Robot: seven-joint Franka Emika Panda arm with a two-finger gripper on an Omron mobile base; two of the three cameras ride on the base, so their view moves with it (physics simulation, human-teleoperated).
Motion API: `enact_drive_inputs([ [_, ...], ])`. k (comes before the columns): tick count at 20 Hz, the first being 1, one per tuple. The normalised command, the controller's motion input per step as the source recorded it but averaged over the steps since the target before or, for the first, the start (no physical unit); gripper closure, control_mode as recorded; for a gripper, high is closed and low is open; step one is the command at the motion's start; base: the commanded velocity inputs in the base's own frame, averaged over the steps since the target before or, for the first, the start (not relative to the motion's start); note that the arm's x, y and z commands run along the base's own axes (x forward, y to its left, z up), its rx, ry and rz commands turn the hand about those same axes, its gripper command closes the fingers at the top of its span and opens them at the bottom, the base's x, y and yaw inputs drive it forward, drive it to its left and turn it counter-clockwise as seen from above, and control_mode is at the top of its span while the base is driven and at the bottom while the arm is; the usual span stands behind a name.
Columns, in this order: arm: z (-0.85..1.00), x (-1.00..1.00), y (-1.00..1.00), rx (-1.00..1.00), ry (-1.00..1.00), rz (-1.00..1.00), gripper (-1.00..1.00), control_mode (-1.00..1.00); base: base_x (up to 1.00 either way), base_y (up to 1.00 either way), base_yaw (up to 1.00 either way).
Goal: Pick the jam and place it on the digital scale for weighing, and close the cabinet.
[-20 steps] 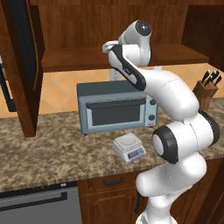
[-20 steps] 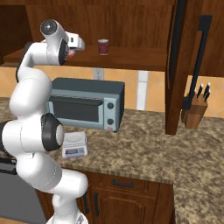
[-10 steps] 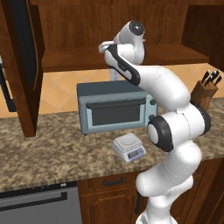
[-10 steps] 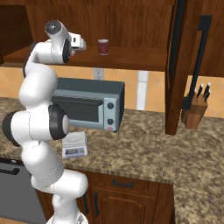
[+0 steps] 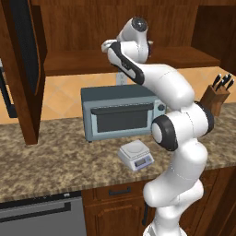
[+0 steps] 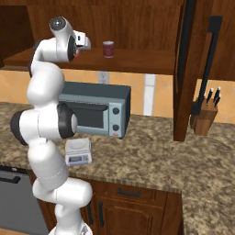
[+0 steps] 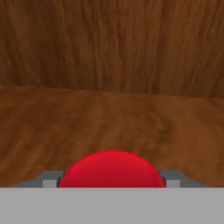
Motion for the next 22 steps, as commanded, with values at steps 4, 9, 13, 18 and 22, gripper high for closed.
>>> enact_drive_inputs([
  [4,-0.09,-0.43,-0.10,0.08,0.00,0.00,1.00,-1.00,0.00,0.00,0.00],
  [9,-0.48,-1.00,-0.23,0.18,-0.15,0.00,1.00,-1.00,0.00,0.00,0.00],
  [13,-0.21,-1.00,-0.19,0.22,-0.40,0.00,1.00,-1.00,0.00,0.00,0.00],
  [18,0.11,-1.00,-0.06,0.06,-0.21,0.06,1.00,-1.00,0.00,0.00,0.00],
  [22,0.05,-1.00,-0.20,0.00,-0.01,0.19,1.00,-1.00,0.00,0.00,0.00],
])
